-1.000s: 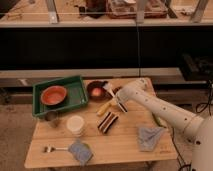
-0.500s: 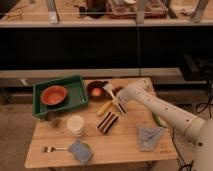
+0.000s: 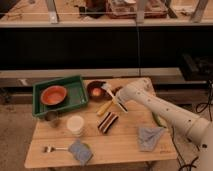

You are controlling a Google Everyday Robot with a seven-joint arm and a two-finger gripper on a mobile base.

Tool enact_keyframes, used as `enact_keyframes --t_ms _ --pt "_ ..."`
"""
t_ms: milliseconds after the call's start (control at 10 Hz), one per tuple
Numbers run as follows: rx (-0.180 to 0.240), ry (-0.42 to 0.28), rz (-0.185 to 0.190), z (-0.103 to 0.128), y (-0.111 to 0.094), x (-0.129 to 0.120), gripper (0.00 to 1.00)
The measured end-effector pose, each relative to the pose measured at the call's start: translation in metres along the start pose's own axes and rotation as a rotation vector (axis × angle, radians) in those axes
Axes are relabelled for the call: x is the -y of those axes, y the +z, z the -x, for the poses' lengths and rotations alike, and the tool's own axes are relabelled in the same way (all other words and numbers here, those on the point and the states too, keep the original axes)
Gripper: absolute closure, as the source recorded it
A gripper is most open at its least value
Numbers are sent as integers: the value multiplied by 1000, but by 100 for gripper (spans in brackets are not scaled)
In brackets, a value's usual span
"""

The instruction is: Place brush in table surface

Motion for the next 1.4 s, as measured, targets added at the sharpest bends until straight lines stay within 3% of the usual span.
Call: enact_keyframes --t_ms 200,500,1000,1200,1400 --pt "-22 -24 5 -11 -13 9 91" --pt "-67 -88 17 -31 -50 22 91" --pt "-106 -82 -8 -23 -121 28 91" --pt "-90 -59 -17 -21 -126 27 91" --pt "-51 56 0 0 -117 15 91"
